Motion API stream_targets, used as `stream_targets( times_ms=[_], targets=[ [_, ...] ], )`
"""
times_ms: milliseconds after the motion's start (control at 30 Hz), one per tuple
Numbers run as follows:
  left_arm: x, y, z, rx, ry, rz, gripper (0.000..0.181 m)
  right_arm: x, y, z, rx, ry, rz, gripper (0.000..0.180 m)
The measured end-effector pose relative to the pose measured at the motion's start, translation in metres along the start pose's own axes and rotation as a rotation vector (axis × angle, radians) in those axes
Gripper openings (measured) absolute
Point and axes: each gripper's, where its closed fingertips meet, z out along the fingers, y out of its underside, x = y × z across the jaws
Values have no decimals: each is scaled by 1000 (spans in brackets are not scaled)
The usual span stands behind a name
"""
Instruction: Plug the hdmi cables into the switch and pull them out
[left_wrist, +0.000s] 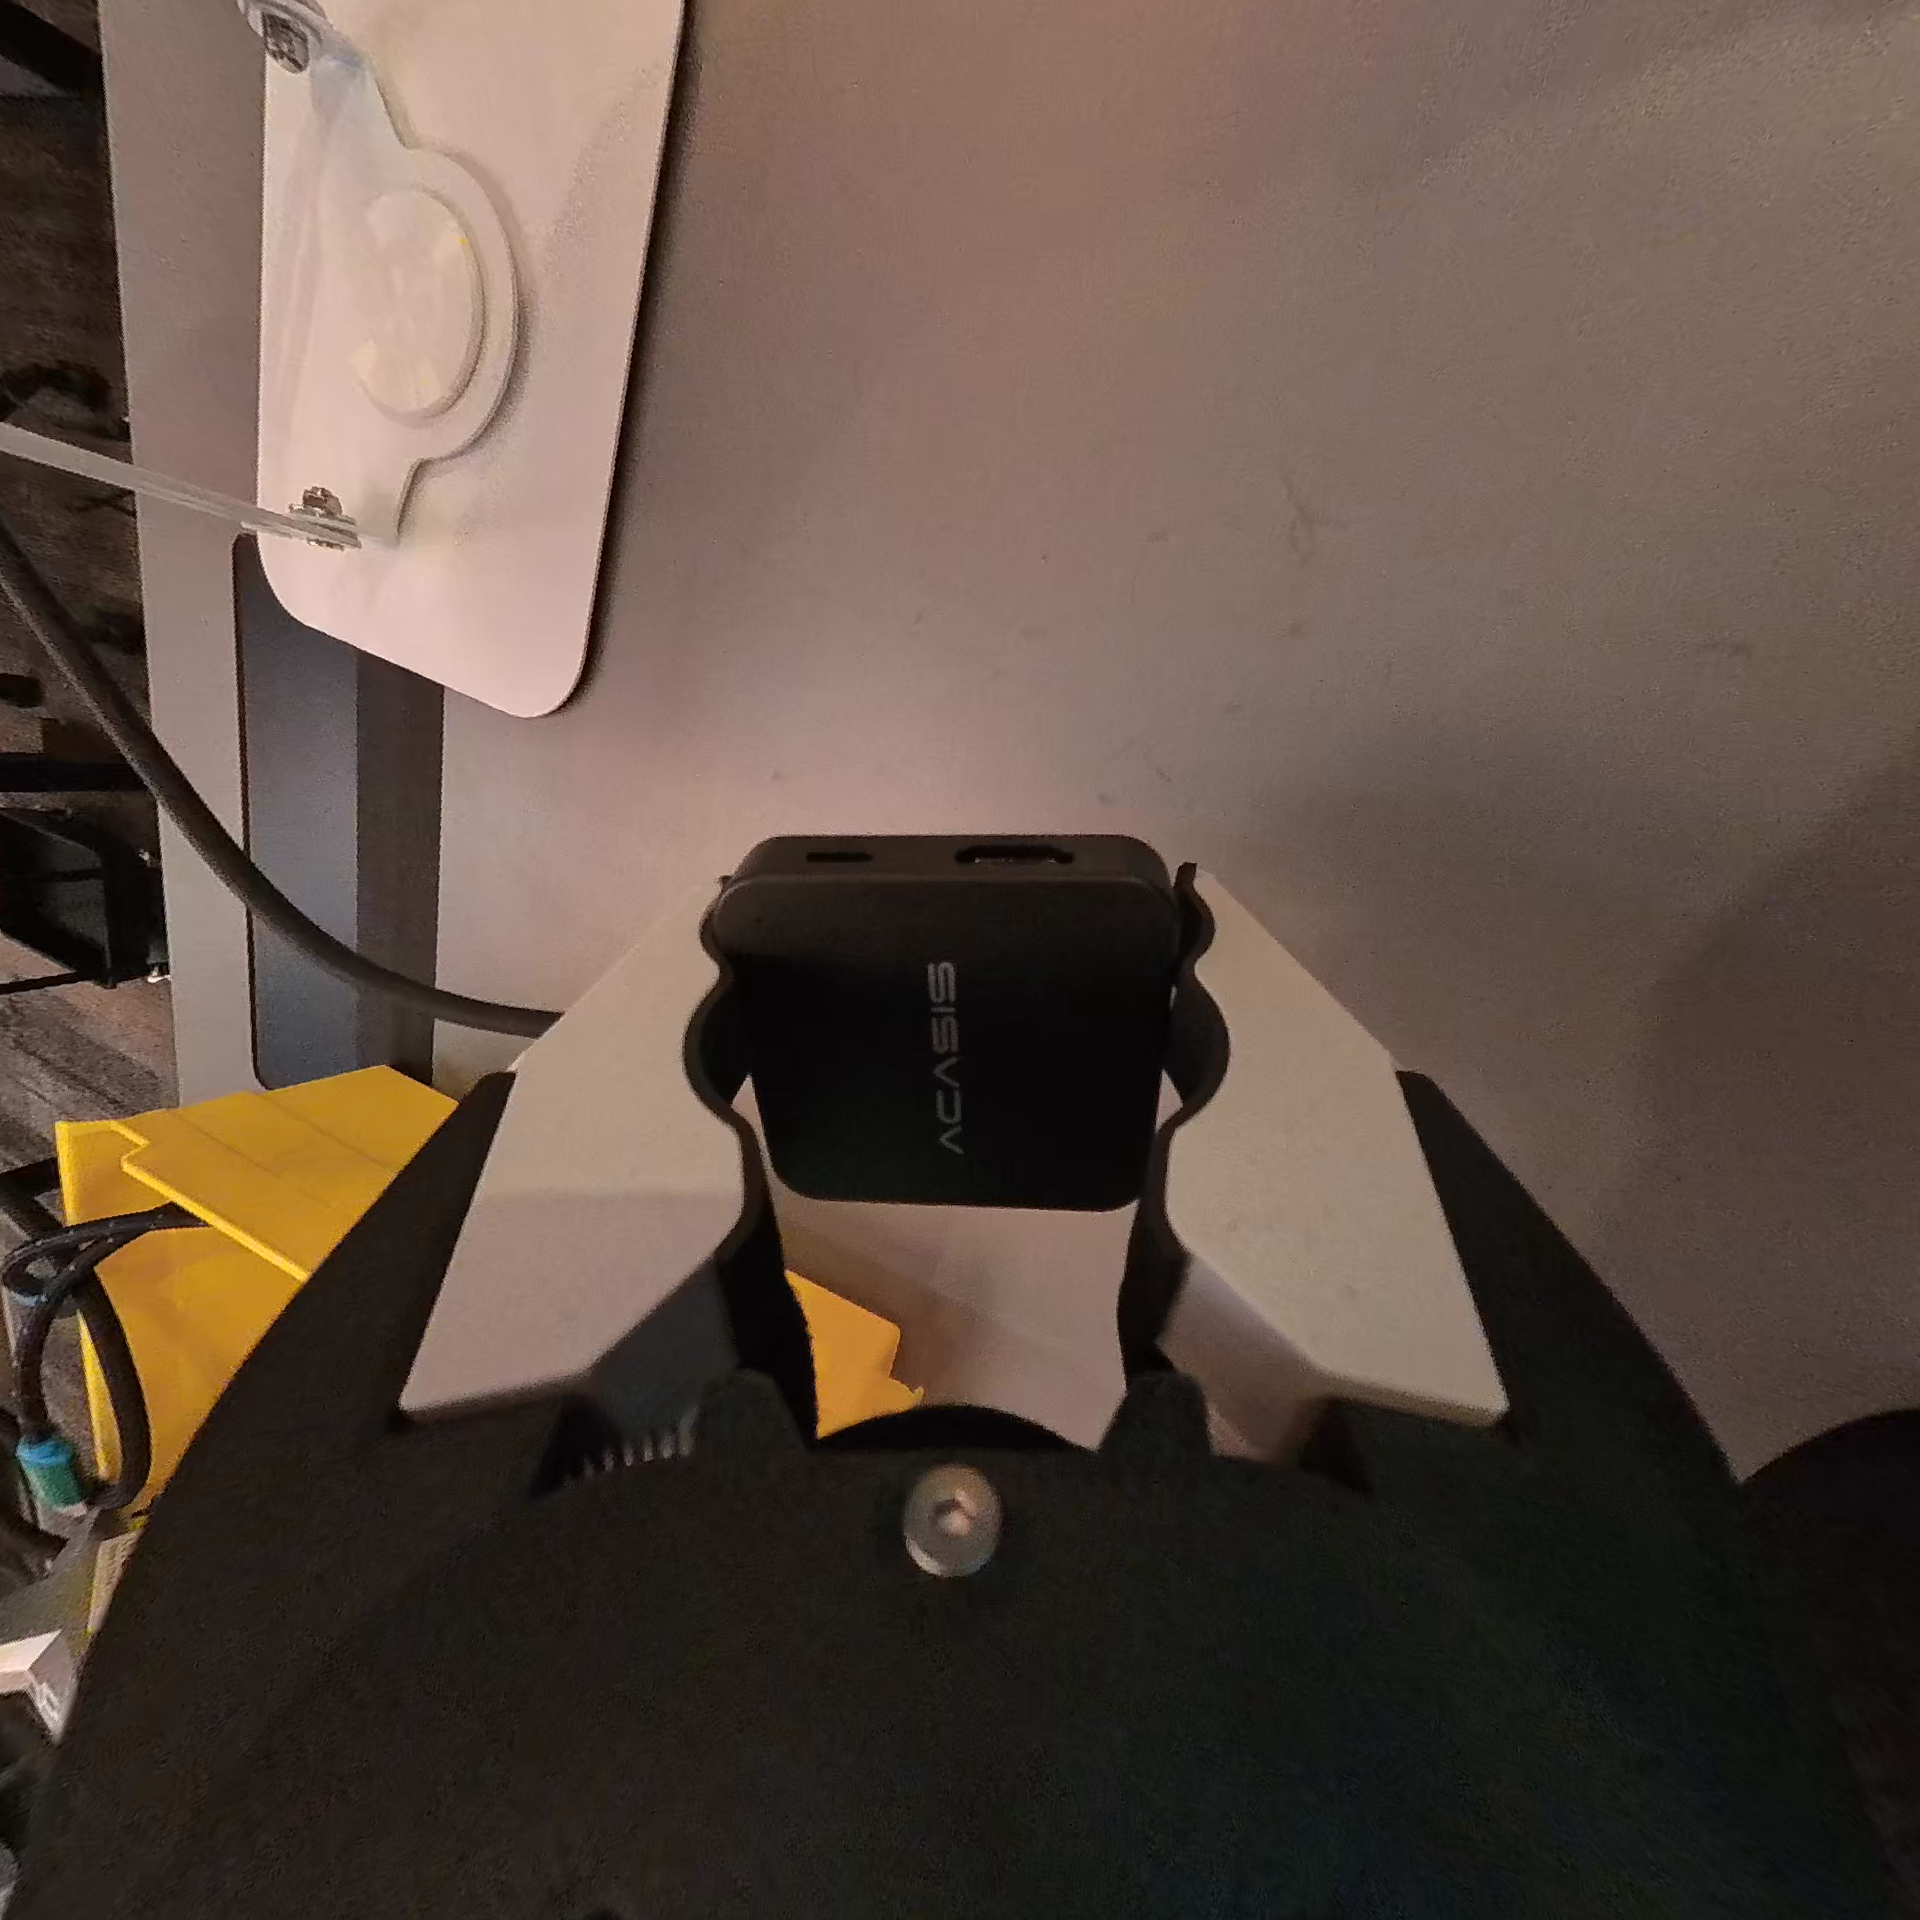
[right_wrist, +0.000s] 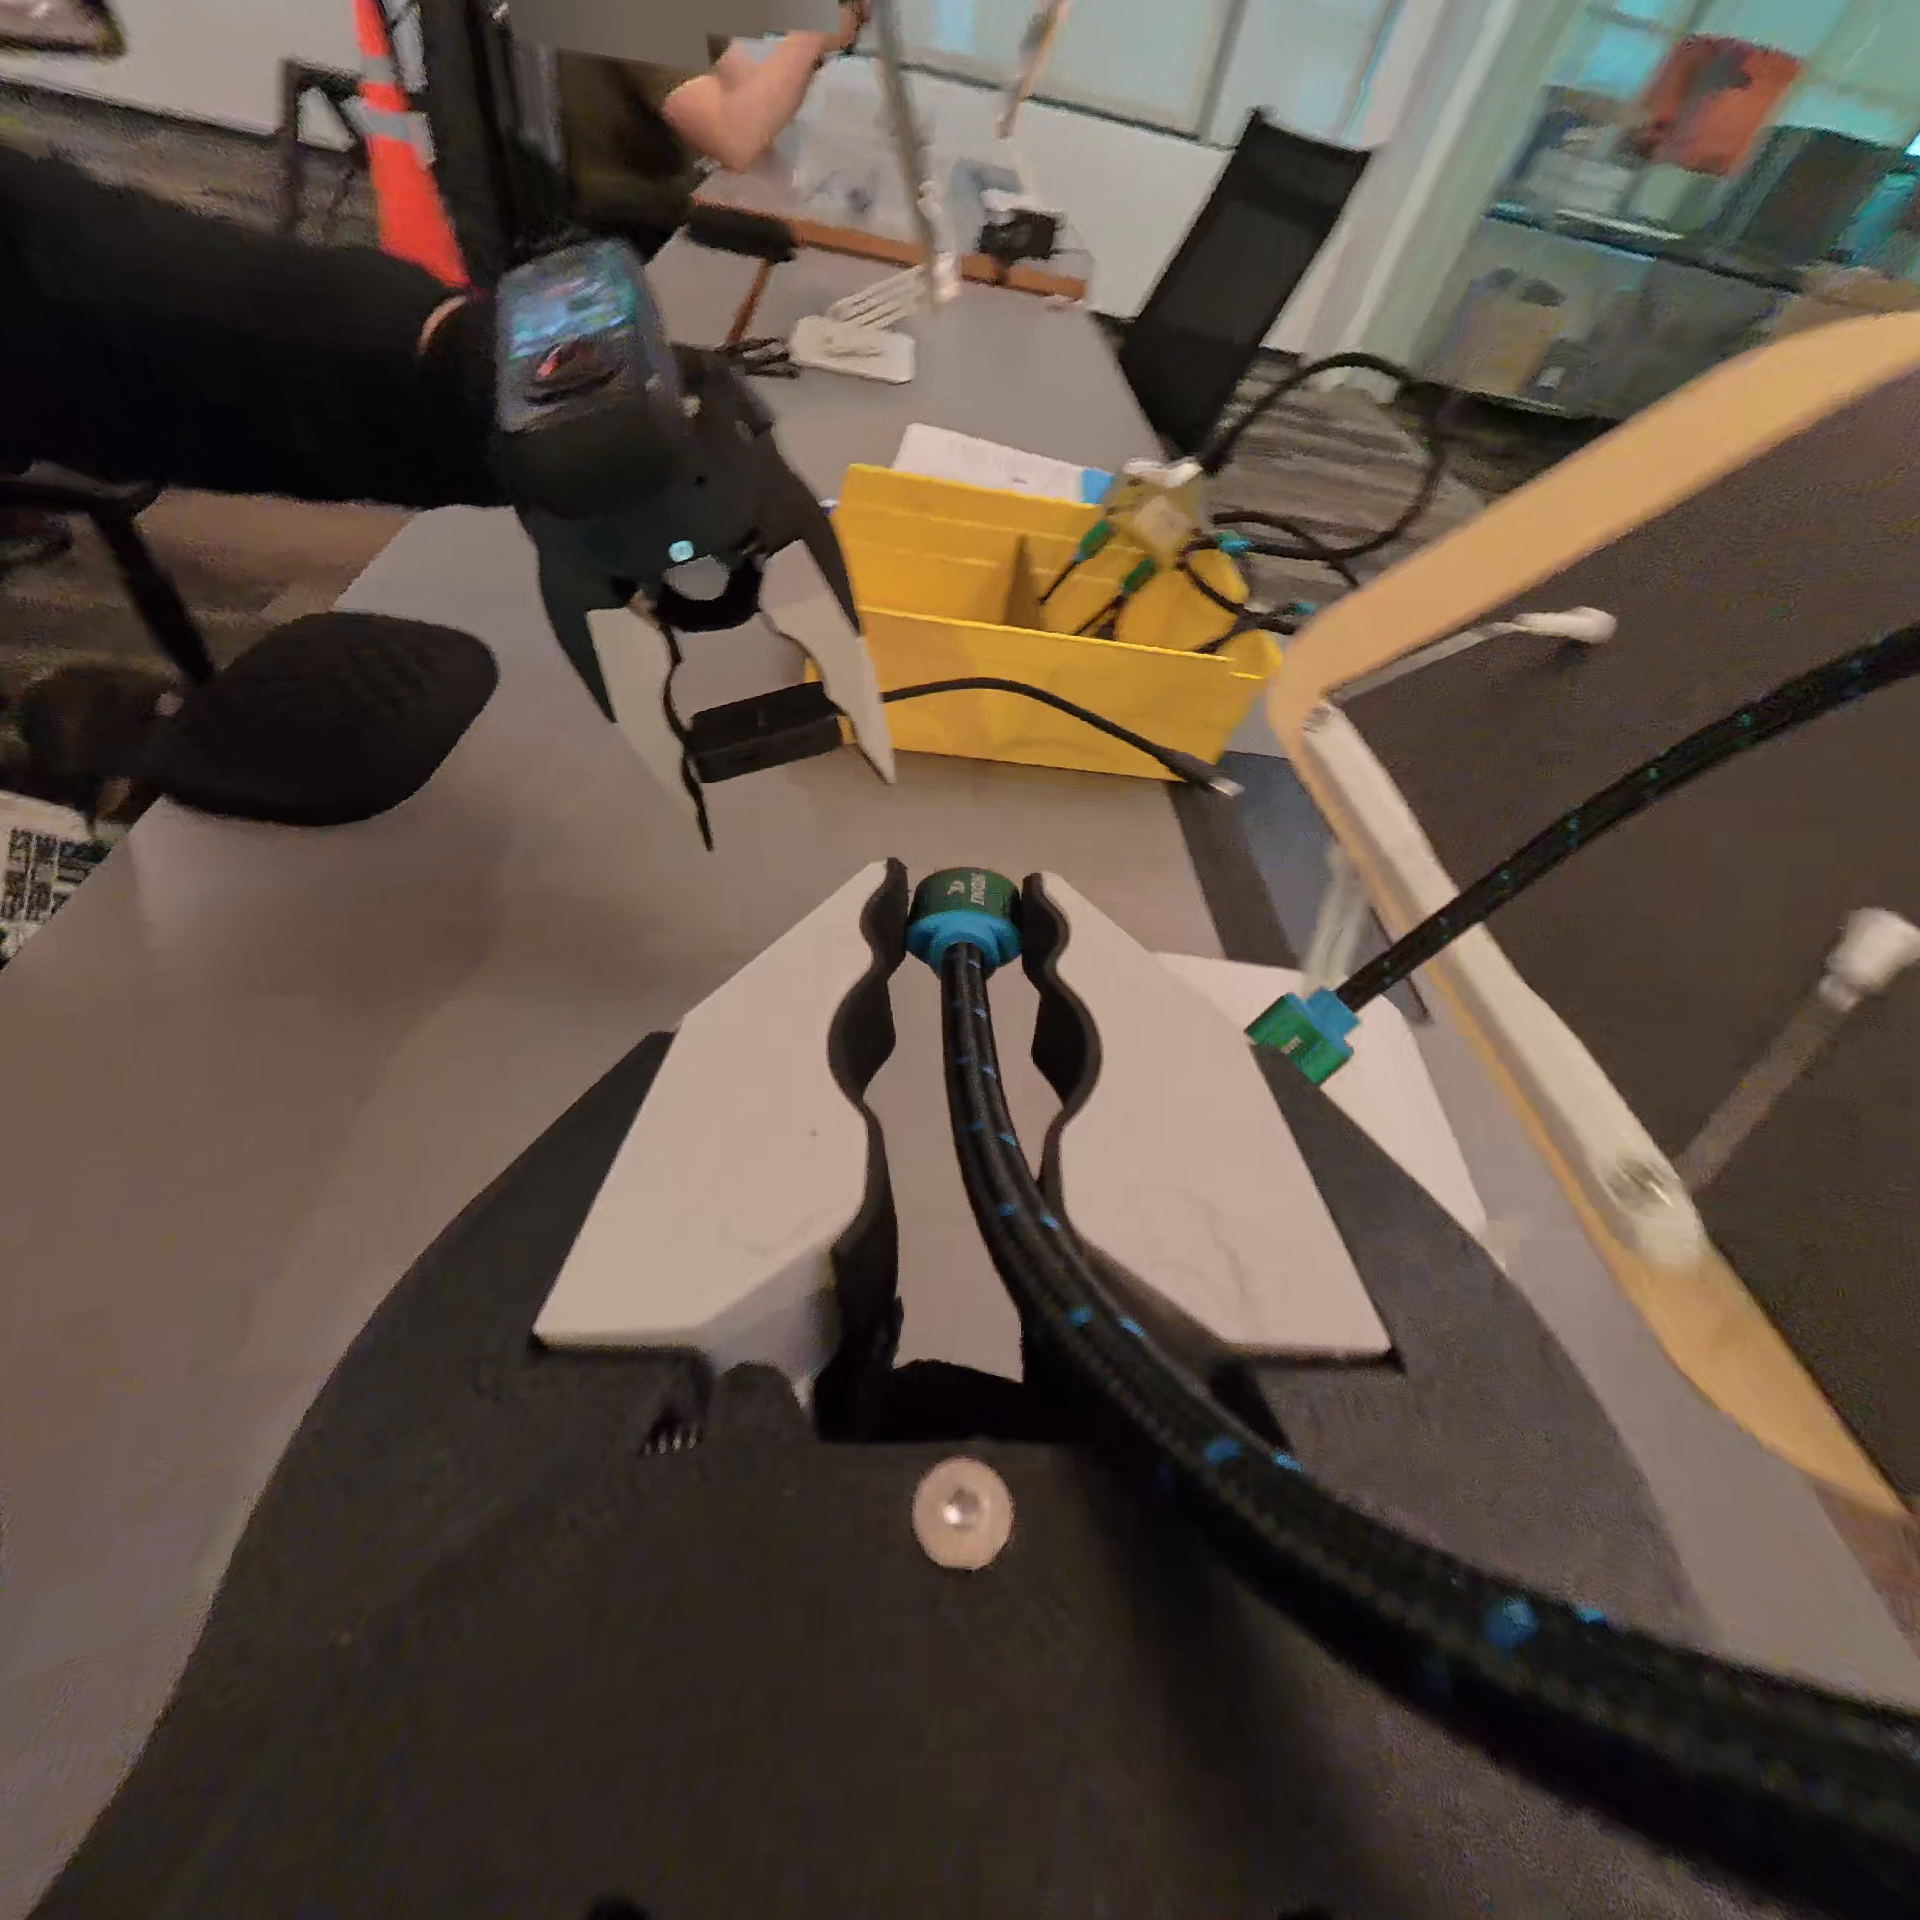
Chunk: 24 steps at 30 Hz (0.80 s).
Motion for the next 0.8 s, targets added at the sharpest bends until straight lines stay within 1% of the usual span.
stream_targets(
  times_ms=[100,200,333,400,567,700,800],
  targets=[
    [0,-1,1,3,0,-2,79,24,6,-48,28,126,95,20],
    [2,-2,3,-2,4,2,79,40,22,-89,39,223,204,20],
    [5,-4,6,-6,16,5,79,52,51,-133,37,316,358,20],
    [6,-4,8,-9,19,9,79,53,62,-150,49,338,431,20],
    [8,-6,9,-13,26,13,79,52,99,-174,55,350,598,20],
    [9,-7,9,-18,29,17,79,54,127,-181,40,359,712,21],
    [10,-8,9,-21,32,20,79,54,147,-179,11,355,788,20]
  ],
)
